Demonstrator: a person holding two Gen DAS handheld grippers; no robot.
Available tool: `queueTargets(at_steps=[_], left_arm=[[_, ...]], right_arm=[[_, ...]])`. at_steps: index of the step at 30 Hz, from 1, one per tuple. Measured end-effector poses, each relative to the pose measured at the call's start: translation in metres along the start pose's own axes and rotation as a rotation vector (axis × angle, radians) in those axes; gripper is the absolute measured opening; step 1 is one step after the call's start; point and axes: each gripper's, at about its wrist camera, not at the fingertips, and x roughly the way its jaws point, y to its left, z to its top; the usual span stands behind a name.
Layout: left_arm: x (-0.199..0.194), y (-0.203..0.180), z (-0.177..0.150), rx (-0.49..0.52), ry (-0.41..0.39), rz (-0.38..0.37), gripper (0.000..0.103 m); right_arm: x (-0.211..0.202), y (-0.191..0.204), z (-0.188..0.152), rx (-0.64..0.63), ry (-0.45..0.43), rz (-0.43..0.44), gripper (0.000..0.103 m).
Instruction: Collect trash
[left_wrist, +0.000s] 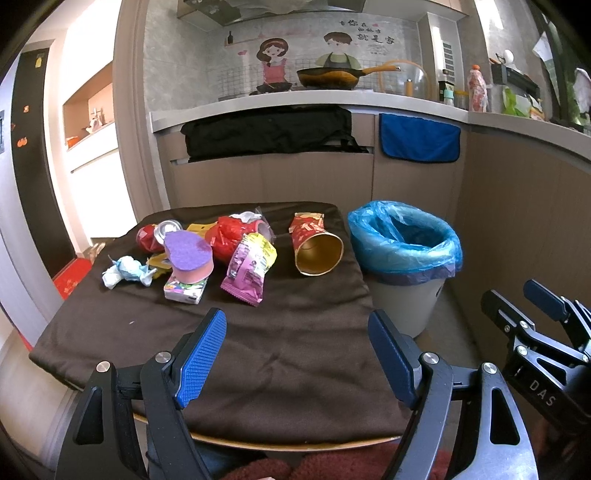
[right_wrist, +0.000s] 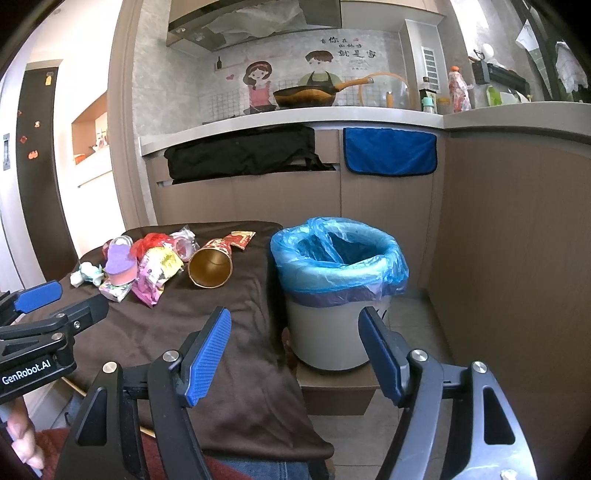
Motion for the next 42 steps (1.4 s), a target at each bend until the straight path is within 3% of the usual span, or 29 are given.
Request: queueTargets(at_steps=[8, 42], left_arm=[[-0.002, -0.02, -0.005, 0.003, 0.001, -0.004, 0.079], [0.0, -0.024, -0.002, -0.006, 0.011, -0.012, 0.079]], right_arm=[[0.0, 0.0, 0.0, 0.0, 0.002, -0.004, 0.069], [0.001, -0.001, -0.001, 0.0, 0.004, -0.013, 0.069]])
